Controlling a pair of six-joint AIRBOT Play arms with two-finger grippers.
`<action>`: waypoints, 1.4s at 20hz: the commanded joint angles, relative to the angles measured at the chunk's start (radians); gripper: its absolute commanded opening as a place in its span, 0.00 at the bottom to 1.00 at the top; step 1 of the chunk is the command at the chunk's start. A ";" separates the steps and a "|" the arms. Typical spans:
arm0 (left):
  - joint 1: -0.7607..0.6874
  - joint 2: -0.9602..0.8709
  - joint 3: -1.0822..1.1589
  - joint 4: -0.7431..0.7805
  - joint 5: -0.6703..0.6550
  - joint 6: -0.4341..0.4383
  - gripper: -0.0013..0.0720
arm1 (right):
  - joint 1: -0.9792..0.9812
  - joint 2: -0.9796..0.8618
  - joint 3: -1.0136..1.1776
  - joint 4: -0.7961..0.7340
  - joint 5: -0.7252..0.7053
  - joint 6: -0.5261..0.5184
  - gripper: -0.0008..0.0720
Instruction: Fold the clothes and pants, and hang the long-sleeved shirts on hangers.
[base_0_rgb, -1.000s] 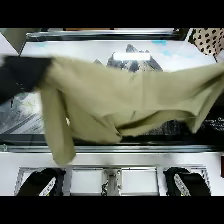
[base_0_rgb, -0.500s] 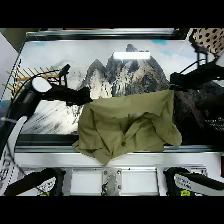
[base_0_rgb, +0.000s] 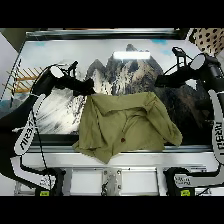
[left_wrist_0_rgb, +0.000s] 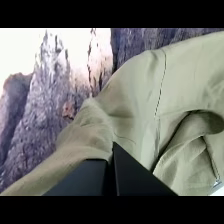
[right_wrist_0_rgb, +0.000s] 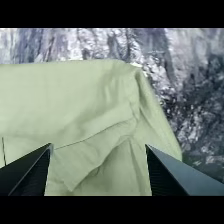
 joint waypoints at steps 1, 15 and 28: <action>0.002 -0.035 0.051 0.000 0.000 0.002 0.03 | 0.081 0.013 -0.029 -0.032 0.013 -0.080 0.88; 0.002 -0.037 0.051 0.009 -0.007 0.003 0.03 | 0.409 -0.130 -0.229 -0.488 -0.064 0.085 0.87; 0.047 -0.036 0.051 0.010 -0.024 0.048 0.03 | 0.410 -0.026 -0.228 -0.613 -0.105 0.269 0.02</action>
